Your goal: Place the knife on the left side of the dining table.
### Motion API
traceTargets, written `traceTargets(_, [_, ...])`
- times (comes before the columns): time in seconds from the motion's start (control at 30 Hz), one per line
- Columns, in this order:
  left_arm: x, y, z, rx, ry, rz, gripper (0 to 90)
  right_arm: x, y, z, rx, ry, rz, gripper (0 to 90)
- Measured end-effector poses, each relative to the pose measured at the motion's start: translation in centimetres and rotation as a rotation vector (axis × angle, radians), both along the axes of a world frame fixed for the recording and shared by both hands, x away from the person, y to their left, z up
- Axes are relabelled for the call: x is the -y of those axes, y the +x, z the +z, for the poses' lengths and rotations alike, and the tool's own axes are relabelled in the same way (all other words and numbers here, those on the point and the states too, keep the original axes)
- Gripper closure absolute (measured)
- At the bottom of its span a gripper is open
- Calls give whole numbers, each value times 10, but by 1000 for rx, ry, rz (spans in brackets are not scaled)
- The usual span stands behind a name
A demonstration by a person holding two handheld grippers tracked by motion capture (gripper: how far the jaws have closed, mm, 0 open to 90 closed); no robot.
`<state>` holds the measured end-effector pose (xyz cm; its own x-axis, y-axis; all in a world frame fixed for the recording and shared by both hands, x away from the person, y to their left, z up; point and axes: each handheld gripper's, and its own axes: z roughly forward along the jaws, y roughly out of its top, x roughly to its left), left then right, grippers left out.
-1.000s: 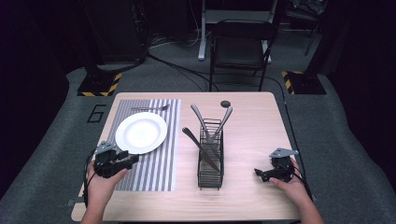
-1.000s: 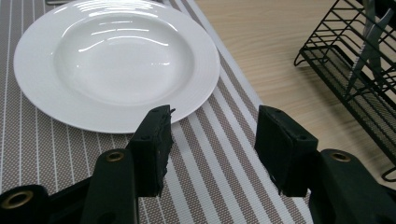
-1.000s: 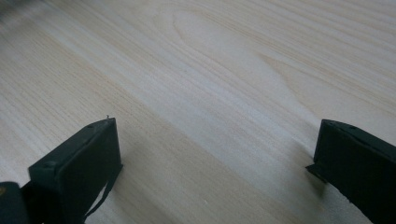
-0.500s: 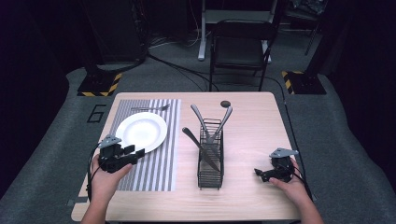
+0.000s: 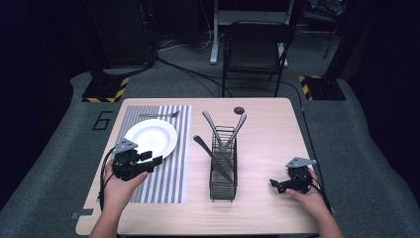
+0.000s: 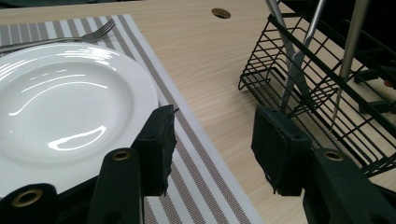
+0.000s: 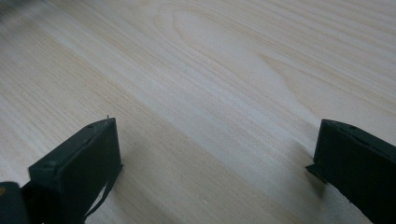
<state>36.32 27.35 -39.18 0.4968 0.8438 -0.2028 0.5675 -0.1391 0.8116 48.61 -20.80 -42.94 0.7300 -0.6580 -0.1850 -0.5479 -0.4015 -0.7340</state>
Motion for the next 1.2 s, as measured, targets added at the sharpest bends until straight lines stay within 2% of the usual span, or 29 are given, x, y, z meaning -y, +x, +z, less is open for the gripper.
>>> traceTargets(0.73, [52, 12, 25, 16, -9, -124, 511, 0, 0, 0, 0, 0, 0, 0])
traceTargets(0.87, [59, 13, 27, 18, -13, -135, 511, 0, 0, 0, 0, 1, 0, 0])
traceTargets(0.97, [65, 15, 30, 36, -15, -143, 512, 0, 0, 0, 0, 0, 0, 0])
traceTargets(1.2, [75, 19, 34, 39, -20, -164, 518, 0, 0, 0, 0, 0, 0, 0])
